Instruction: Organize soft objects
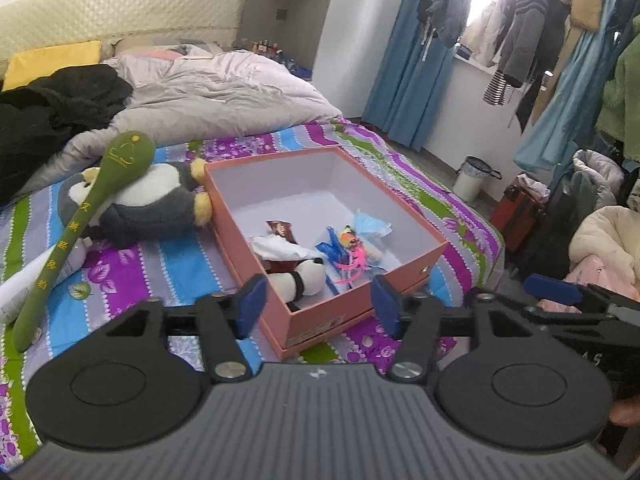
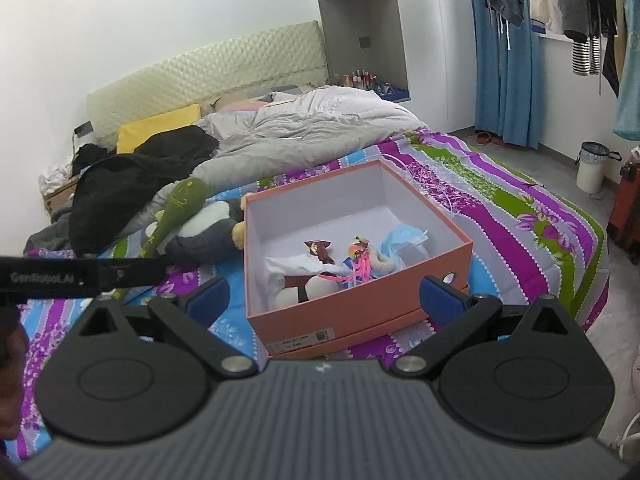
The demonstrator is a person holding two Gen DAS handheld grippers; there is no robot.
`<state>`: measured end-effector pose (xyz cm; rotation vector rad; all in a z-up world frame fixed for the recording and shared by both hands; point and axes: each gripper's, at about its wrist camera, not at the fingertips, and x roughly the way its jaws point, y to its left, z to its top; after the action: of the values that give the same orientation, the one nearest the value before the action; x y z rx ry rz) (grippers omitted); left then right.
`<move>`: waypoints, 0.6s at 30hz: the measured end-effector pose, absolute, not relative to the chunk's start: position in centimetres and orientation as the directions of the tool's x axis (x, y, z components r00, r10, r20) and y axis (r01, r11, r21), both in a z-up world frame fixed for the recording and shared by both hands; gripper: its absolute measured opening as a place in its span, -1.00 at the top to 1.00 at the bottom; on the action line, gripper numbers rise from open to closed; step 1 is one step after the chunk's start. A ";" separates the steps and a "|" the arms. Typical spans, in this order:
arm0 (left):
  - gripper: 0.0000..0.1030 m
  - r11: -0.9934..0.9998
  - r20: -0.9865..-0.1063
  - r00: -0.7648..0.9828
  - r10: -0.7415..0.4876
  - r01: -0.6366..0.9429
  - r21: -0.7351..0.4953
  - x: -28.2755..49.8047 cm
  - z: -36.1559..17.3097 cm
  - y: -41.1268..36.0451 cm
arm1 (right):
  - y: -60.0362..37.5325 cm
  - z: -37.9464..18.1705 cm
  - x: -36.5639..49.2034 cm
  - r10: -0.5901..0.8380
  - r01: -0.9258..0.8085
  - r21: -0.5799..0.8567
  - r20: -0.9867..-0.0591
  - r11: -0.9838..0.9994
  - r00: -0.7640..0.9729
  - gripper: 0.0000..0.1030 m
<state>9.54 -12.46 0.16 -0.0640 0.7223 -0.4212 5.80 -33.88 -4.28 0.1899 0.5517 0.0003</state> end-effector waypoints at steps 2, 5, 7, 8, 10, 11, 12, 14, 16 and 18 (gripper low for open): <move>-0.69 0.919 -0.626 0.679 -0.384 0.345 -0.189 9.4 0.1 -12.4 | -33.9 -4.3 5.8 0.051 0.051 0.181 -0.521 0.982 0.852 -1.00; -0.92 0.920 -0.625 0.679 -0.385 0.340 -0.197 9.4 0.2 -12.2 | -34.0 -4.4 5.9 0.053 0.054 0.186 -0.526 0.981 0.849 -1.00; -0.98 0.923 -0.623 0.686 -0.375 0.335 -0.187 9.4 0.4 -12.2 | -33.9 -4.4 5.8 0.051 0.055 0.184 -0.526 0.981 0.849 -1.00; -0.99 0.928 -0.624 0.693 -0.362 0.328 -0.174 9.3 0.6 -12.3 | -33.9 -4.4 5.8 0.050 0.056 0.183 -0.526 0.982 0.849 -1.00; -1.00 0.937 -0.625 0.705 -0.336 0.315 -0.148 9.3 0.7 -12.3 | -33.8 -4.5 5.9 0.049 0.057 0.183 -0.528 0.981 0.848 -1.00; -1.00 0.939 -0.625 0.707 -0.330 0.312 -0.143 9.3 0.8 -12.4 | -33.9 -4.6 5.9 0.048 0.057 0.182 -0.528 0.982 0.848 -1.00; -1.00 0.940 -0.628 0.706 -0.327 0.310 -0.141 9.4 0.9 -12.4 | -33.9 -4.6 5.9 0.048 0.057 0.181 -0.528 0.982 0.848 -1.00; -1.00 0.942 -0.635 0.702 -0.322 0.305 -0.142 9.5 0.9 -12.3 | -33.9 -4.6 6.0 0.048 0.057 0.180 -0.529 0.982 0.848 -1.00; -1.00 0.943 -0.639 0.700 -0.319 0.300 -0.142 9.5 1.0 -12.3 | -33.8 -4.6 6.0 0.047 0.058 0.181 -0.528 0.982 0.848 -1.00; -1.00 0.942 -0.639 0.699 -0.321 0.302 -0.143 9.3 1.1 -12.2 | -33.8 -4.6 6.0 0.046 0.058 0.180 -0.526 0.982 0.849 -1.00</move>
<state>9.29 -12.15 1.10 -0.0281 0.7168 -0.3474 5.98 -33.83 -4.58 0.1929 0.5577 -0.0065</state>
